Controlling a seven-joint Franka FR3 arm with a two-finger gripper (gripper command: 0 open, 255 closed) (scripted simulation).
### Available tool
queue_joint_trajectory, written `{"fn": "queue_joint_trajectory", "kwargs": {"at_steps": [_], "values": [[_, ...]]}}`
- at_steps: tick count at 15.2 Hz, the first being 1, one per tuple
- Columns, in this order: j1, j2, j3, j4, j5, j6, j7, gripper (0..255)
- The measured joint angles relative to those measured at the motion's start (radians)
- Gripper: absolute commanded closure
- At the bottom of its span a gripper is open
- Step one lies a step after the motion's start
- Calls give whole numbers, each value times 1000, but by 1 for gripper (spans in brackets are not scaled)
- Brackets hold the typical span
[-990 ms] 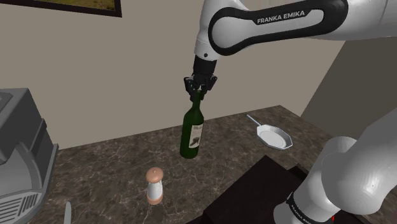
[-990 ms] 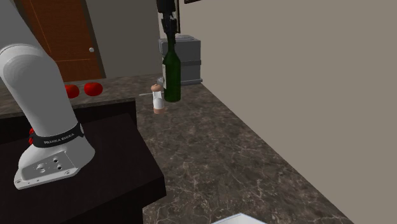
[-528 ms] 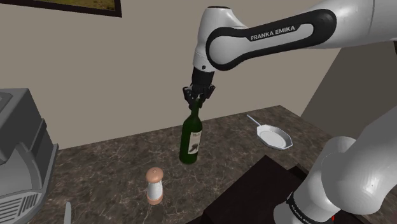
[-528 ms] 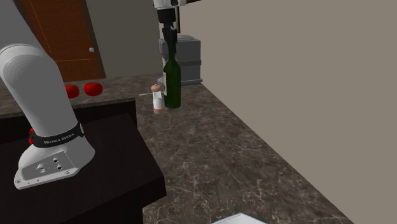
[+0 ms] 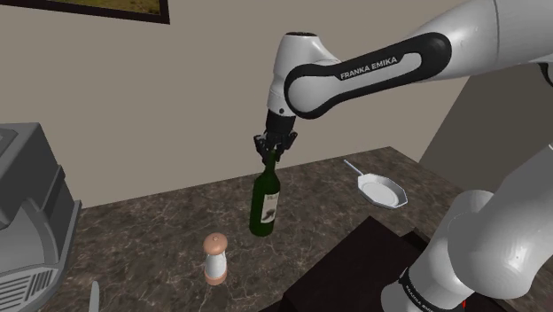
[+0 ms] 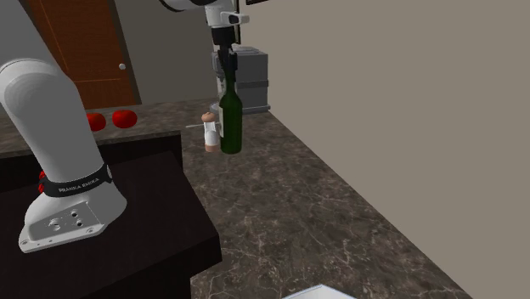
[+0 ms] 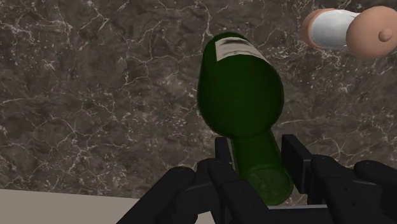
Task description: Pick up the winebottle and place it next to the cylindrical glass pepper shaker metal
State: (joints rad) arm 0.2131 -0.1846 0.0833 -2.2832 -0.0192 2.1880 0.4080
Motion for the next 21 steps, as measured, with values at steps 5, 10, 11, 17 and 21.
{"fn": "queue_joint_trajectory", "kwargs": {"at_steps": [5,10,11,17,21], "values": [[0,34,3,-32,-5,65,7,255],[-1,72,3,-67,-11,139,11,255],[-1,78,3,-76,-11,154,13,255],[-2,100,4,-96,-16,196,16,255],[-2,100,4,-96,-16,197,16,0]]}}
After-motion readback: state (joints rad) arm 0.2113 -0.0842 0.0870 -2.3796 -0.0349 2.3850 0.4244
